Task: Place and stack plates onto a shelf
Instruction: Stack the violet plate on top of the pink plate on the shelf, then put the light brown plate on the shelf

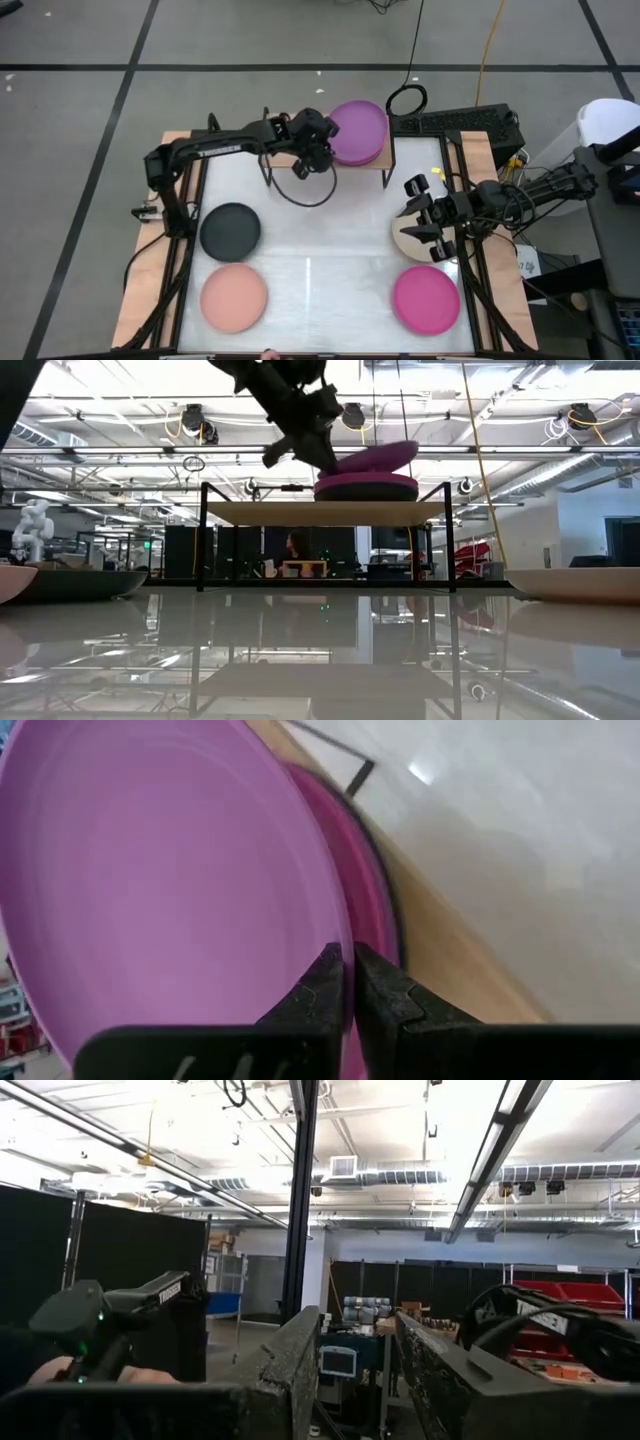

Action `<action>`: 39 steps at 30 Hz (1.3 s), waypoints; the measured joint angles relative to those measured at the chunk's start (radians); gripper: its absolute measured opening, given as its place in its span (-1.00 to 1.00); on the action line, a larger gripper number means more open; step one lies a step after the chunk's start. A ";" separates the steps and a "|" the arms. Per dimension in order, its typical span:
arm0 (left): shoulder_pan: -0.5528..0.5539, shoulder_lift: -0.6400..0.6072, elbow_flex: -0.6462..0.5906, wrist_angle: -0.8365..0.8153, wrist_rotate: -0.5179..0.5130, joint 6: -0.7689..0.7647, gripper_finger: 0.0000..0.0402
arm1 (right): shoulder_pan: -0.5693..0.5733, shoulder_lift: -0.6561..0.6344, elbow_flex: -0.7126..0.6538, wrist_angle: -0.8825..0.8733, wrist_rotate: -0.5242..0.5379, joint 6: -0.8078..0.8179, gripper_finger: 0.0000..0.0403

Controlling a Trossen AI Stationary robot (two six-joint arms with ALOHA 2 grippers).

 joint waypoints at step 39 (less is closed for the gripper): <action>-0.259 -0.424 0.031 0.003 -0.271 -0.557 -0.22 | 0.000 -0.033 0.001 -0.013 0.002 -0.027 -0.42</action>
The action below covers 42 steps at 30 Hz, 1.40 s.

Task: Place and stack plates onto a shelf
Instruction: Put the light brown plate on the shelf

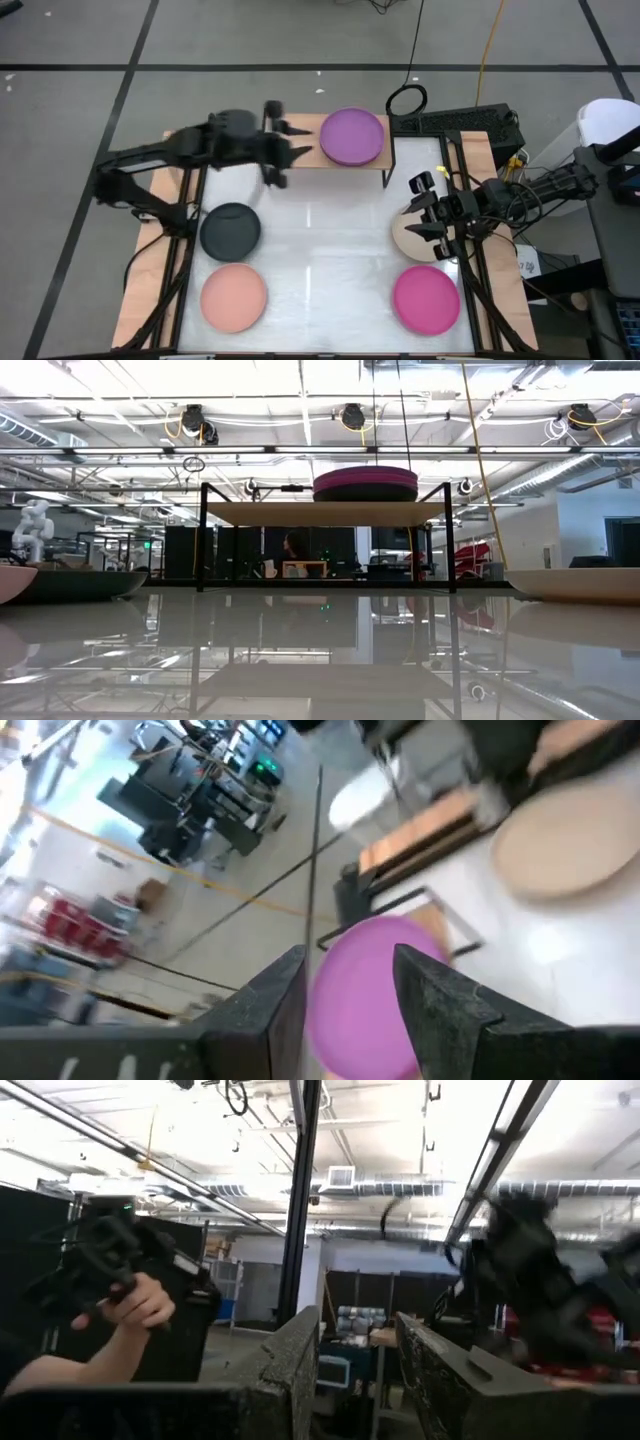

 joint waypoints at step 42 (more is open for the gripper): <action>-0.123 -0.641 -1.310 1.131 0.095 -0.628 -0.22 | -0.044 0.311 0.233 -1.361 0.148 0.714 -0.42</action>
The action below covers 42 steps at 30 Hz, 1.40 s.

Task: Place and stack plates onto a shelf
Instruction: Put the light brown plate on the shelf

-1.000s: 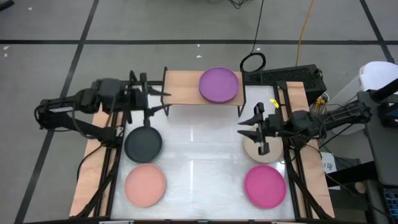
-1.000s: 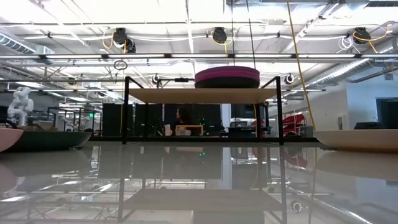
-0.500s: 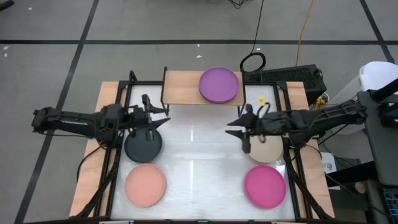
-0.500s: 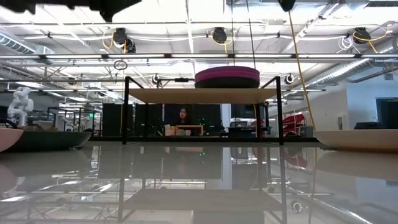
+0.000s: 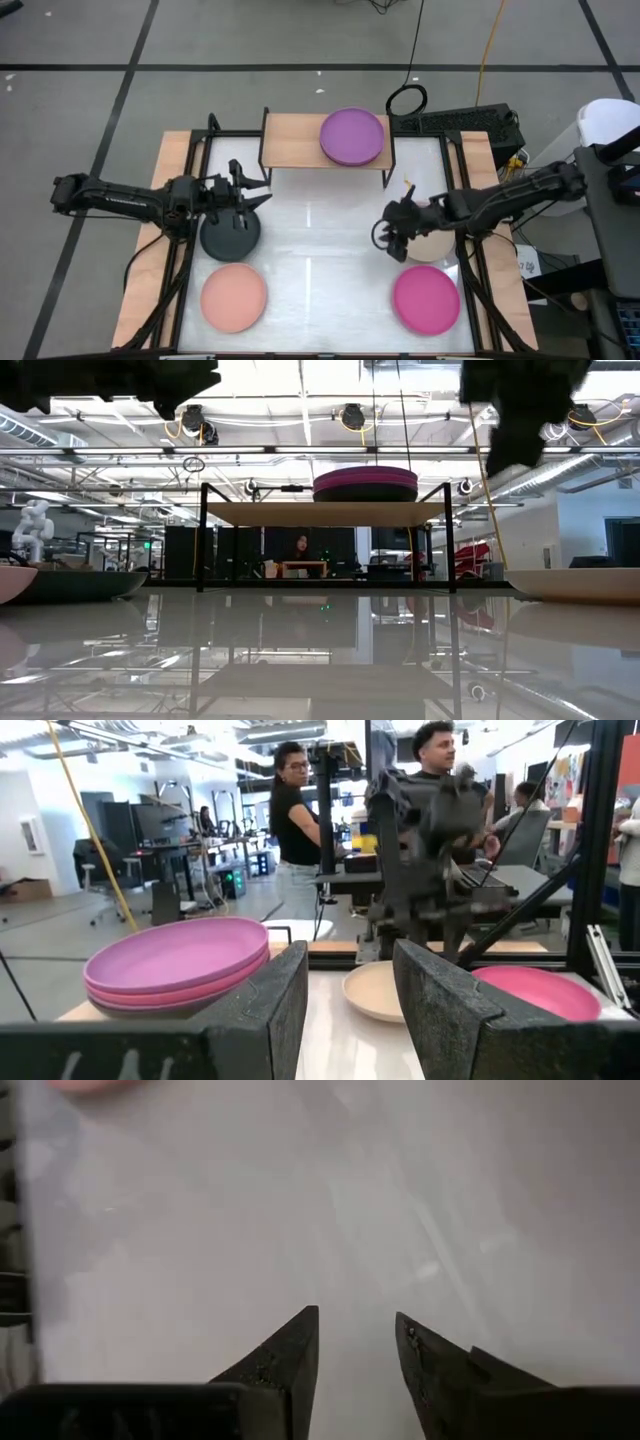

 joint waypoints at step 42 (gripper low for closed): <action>0.000 0.002 0.000 -0.035 0.000 -0.051 -0.22 | 0.007 0.217 -0.206 0.020 0.002 0.233 -0.78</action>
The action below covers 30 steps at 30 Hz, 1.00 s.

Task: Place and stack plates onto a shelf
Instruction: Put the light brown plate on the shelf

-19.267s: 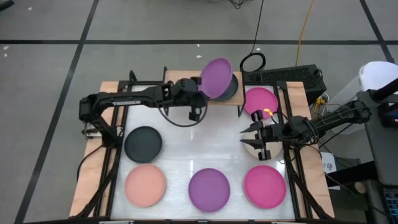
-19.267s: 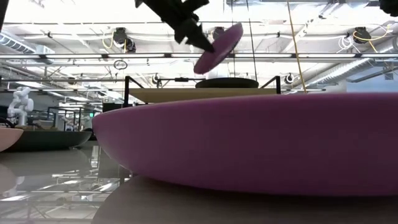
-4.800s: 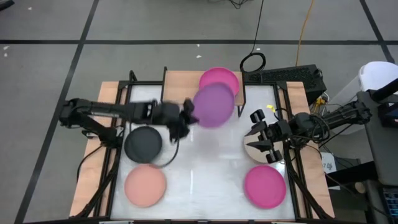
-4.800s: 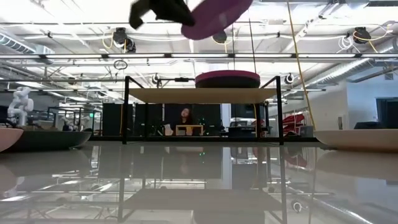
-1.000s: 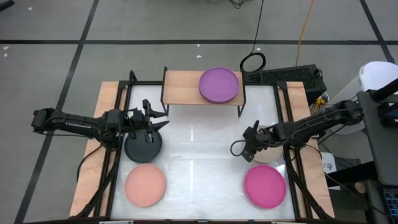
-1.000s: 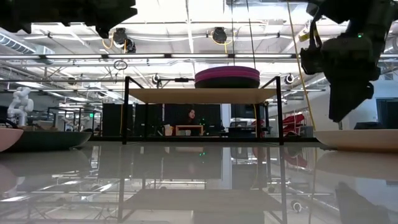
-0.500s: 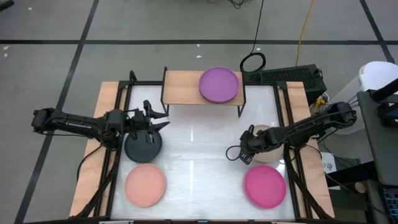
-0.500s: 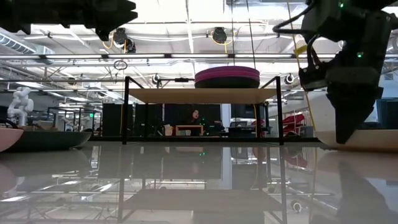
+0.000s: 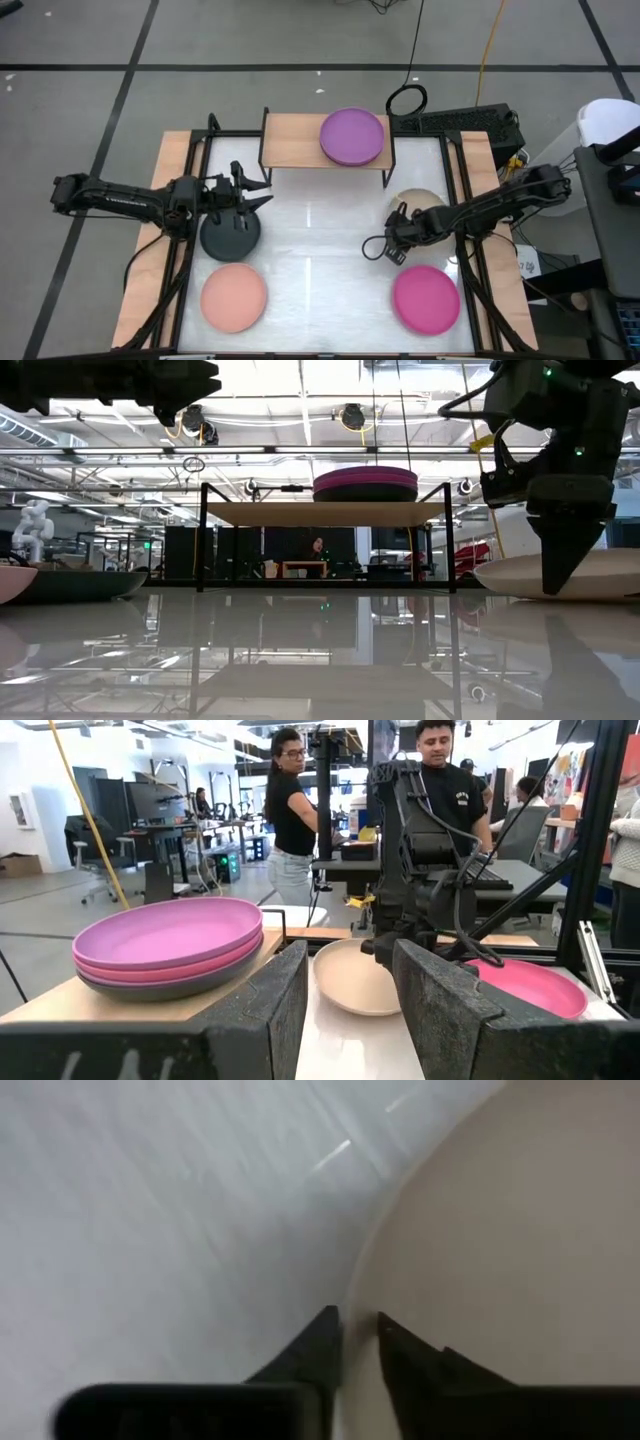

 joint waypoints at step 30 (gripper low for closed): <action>0.001 0.000 0.000 0.064 0.000 0.000 -0.22 | -0.054 -0.228 0.275 0.708 -0.103 -0.418 -1.00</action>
